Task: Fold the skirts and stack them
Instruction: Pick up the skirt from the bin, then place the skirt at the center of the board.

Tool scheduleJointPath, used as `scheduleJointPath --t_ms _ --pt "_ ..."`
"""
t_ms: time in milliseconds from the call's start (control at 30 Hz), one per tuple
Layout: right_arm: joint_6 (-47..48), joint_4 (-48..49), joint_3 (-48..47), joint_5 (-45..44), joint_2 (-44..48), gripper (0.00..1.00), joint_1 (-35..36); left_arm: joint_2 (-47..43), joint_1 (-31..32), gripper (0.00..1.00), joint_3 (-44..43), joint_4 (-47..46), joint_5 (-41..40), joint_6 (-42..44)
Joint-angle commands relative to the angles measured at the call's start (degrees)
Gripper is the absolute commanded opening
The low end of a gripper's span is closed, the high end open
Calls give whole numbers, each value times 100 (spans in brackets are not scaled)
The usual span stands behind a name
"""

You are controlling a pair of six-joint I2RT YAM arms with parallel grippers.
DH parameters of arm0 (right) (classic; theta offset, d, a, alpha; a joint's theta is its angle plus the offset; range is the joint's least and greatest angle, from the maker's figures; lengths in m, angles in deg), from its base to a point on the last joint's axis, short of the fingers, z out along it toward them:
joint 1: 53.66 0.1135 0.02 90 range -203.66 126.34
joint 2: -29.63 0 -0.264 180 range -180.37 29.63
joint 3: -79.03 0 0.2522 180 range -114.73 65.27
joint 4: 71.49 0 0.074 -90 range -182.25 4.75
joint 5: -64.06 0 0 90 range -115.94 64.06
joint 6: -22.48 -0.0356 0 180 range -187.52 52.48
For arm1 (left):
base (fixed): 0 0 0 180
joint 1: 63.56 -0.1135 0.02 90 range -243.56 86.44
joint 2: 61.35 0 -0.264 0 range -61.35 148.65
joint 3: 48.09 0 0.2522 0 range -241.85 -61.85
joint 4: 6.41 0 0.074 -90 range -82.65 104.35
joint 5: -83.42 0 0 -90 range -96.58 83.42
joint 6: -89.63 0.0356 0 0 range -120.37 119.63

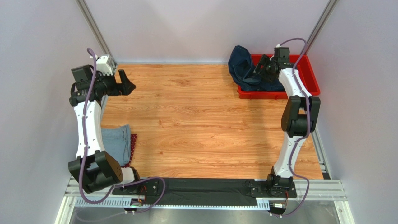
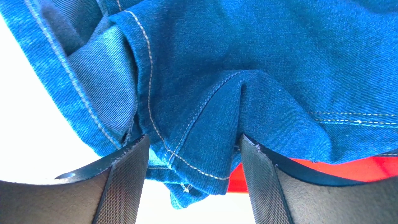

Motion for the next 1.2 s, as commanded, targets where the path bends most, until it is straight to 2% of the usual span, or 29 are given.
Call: scheduleJointPath --t_ms 0,100,200,233,300,333,500,600,700,800,833,967,1033,1167 --pt "-268 183 14 113 -123 71 -21 -516 17 99 0 -180 17 167" --pt "-356 306 40 96 -202 65 -21 -753 -1 99 62 -189 -37 308" --pt "-488 395 -82 201 -343 48 -21 -851 17 99 44 -83 -10 370" --pt "-515 395 -152 245 -369 30 -21 -877 8 99 35 -48 7 370" --pt "-506 395 -258 298 -361 8 -21 -921 17 99 0 40 25 413" --pt "-489 369 -398 289 -308 0 -21 -939 8 99 -8 66 34 431" --pt "-128 175 -1329 -554 517 0 -21 -1036 17 99 -79 286 -2 668" --pt "-32 604 -1919 -608 1071 0 75 -1053 17 99 -79 304 -2 712" --pt "661 1334 -2165 -204 1563 0 759 -1044 8 99 -79 304 -2 686" --pt "1118 1274 -2778 507 1678 0 1647 -1071 8 99 -88 312 -37 668" --pt "1129 1230 -2912 1013 1687 0 1849 -1080 17 99 -88 304 -89 668" --pt "901 1527 -3238 2106 1819 0 2877 -1185 17 99 -53 321 -221 765" --pt "717 1721 -3159 2572 1985 0 3098 -1220 8 99 -53 409 -247 888" --pt "206 2118 -2572 2549 2284 0 3266 -1325 8 99 -79 453 -458 1020"
